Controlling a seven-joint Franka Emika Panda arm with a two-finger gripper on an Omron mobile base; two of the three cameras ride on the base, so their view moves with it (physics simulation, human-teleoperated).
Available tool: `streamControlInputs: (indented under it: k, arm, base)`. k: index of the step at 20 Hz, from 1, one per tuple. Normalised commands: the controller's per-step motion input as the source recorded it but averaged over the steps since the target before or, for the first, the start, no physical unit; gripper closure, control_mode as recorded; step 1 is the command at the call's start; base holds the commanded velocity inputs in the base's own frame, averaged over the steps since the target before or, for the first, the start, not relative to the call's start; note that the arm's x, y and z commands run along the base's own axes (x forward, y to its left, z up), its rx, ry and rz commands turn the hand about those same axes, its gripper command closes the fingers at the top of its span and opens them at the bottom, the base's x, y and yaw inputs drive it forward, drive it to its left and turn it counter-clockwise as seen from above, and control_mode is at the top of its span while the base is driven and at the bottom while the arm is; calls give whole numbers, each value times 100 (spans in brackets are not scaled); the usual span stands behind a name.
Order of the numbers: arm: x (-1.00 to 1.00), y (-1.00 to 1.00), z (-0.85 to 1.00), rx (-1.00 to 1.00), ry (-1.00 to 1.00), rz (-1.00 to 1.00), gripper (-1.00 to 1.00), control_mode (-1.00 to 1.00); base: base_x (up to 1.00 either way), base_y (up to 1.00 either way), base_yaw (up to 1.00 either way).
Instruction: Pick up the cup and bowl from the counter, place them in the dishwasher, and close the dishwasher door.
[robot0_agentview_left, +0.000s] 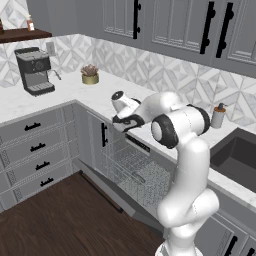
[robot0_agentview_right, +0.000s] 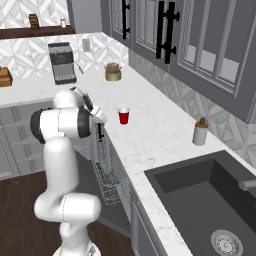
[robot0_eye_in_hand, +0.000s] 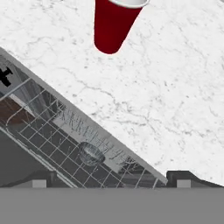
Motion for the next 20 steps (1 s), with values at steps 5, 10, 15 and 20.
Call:
streamControlInputs:
  k: [5,10,15,20]
  arm:
    - [-18,-16,40,2,-5,52,-100,-100]
    - [0,-4,55,-2,12,58,-100,-100]
    - [43,-11,59,-25,35,26,-100,-100]
    - [62,-52,23,-1,41,14,-100,-100]
  base:
    - [0,0,0]
    - [0,0,0]
    - [0,0,0]
    - [0,0,0]
